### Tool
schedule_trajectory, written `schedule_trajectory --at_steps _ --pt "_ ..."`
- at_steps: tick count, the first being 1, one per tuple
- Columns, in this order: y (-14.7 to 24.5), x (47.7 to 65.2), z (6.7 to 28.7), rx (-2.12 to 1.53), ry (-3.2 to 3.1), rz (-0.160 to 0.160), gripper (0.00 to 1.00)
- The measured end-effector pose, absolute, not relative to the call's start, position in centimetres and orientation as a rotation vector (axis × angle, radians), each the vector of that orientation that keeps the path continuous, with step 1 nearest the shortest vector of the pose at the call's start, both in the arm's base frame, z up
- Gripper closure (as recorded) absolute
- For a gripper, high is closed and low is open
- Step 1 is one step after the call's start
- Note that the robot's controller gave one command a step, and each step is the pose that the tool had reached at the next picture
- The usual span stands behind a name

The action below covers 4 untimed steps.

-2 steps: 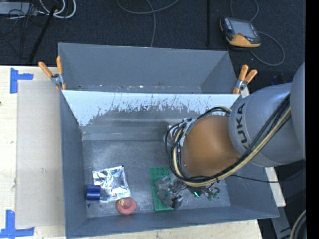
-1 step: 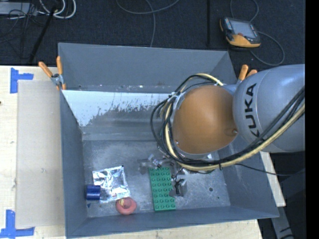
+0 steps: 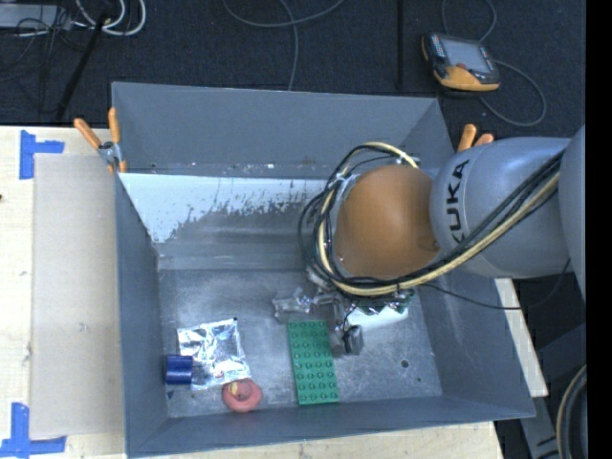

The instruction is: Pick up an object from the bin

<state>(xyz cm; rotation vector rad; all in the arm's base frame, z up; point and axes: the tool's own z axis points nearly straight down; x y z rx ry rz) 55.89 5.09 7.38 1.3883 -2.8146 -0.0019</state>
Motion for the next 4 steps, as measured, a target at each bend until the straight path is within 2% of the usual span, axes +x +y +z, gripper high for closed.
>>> schedule_trajectory --at_steps 1,2,3,4 --pt "6.3 53.5 6.9 1.478 -2.768 -0.004 0.0" --pt "6.2 53.7 7.0 1.475 -2.773 -0.003 1.0" --pt "6.4 50.6 19.9 1.525 -2.752 0.002 1.0" --pt "7.1 53.2 31.8 1.527 -2.757 0.004 1.0"
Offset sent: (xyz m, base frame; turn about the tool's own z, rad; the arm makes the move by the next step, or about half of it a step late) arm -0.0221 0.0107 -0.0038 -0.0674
